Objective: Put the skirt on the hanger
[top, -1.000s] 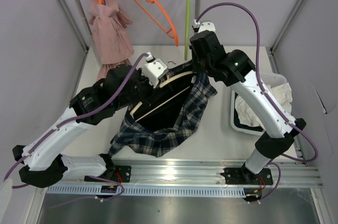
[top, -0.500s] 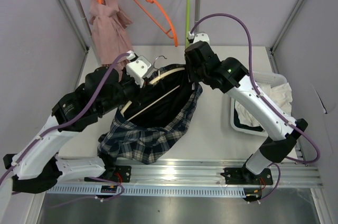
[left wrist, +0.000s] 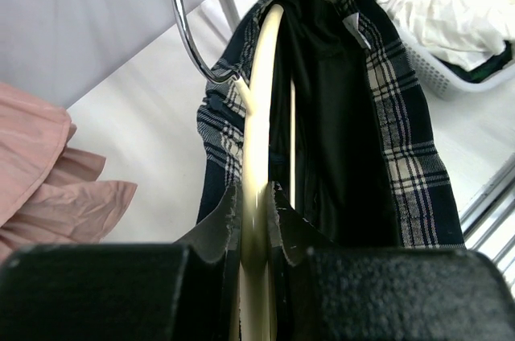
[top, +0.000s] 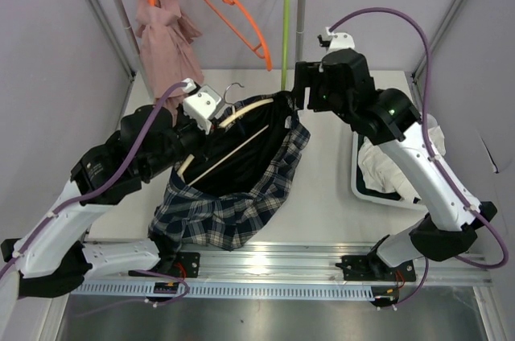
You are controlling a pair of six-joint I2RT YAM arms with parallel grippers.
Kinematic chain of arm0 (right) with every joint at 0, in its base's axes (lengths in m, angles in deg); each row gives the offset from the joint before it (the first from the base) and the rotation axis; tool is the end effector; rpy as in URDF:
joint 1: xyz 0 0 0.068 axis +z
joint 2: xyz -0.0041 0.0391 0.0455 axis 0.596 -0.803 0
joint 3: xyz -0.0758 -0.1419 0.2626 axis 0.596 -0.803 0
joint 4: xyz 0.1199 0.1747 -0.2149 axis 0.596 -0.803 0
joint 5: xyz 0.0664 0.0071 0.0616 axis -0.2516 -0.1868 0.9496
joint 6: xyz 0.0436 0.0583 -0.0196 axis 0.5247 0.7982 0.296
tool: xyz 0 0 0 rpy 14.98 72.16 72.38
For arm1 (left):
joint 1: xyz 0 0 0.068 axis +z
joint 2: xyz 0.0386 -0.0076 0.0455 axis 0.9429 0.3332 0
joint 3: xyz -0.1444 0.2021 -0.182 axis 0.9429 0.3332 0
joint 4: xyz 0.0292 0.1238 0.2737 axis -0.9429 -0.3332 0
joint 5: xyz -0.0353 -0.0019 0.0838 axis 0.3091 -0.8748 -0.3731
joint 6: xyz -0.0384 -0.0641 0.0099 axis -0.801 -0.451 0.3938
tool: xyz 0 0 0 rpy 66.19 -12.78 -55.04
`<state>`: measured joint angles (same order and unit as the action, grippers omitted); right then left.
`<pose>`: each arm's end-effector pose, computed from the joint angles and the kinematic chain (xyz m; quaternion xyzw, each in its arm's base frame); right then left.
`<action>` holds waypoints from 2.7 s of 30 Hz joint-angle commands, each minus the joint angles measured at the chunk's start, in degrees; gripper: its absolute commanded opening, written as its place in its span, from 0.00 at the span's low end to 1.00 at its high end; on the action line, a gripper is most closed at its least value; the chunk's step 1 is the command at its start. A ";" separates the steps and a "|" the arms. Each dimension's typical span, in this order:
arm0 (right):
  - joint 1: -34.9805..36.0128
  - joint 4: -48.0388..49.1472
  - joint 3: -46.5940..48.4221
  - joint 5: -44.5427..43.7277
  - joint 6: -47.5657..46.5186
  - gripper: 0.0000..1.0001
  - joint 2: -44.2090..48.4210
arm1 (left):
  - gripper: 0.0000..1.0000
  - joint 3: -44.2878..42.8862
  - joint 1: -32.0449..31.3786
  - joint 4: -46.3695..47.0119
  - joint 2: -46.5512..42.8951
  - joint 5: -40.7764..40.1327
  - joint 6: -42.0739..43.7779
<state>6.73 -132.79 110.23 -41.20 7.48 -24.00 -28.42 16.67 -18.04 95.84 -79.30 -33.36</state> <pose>0.2627 0.2149 0.5354 -0.0859 0.8440 0.1174 0.5162 0.1332 -0.1557 0.5329 0.3250 0.7341 -0.1535 0.5761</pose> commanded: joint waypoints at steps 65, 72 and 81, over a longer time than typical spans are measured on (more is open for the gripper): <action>-11.33 13.64 14.72 30.14 -6.54 0.64 -8.68 | 0.00 -44.88 40.24 -2.79 31.32 6.32 -14.45; -10.35 14.35 14.89 28.55 -7.60 0.64 -8.68 | 0.00 -46.46 40.24 0.91 33.26 3.52 -14.53; -10.35 14.96 14.45 27.41 -9.01 0.64 -8.50 | 0.00 -45.58 40.24 10.57 34.93 6.76 -11.64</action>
<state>-3.55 -120.72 123.45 -12.83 0.11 -33.07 -71.94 56.58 -21.67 131.75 -74.76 -46.36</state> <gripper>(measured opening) 0.643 0.149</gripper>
